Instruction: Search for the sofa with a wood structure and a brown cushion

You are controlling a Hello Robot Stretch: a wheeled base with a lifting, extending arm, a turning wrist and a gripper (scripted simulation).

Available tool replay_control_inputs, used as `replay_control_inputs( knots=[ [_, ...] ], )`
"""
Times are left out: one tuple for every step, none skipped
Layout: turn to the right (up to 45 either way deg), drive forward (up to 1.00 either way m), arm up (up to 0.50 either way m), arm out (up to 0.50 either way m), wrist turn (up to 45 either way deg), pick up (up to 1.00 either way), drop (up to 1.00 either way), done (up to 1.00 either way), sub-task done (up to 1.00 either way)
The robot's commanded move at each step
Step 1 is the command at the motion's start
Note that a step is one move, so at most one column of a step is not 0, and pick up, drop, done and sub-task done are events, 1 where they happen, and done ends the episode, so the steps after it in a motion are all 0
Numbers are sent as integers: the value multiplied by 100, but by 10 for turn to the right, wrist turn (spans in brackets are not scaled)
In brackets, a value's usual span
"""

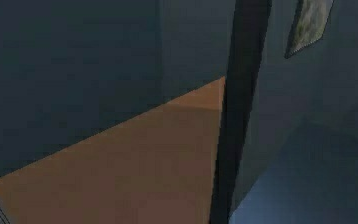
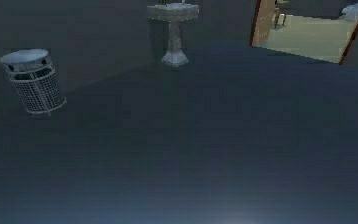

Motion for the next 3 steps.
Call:
replay_control_inputs(
  knots=[
    [0, 40, 0, 0, 0, 0, 0, 0, 0],
    [-180, 0, 0, 0, 0, 0, 0, 0, 0],
    [0, 55, 0, 0, 0, 0, 0, 0, 0]
  ],
)
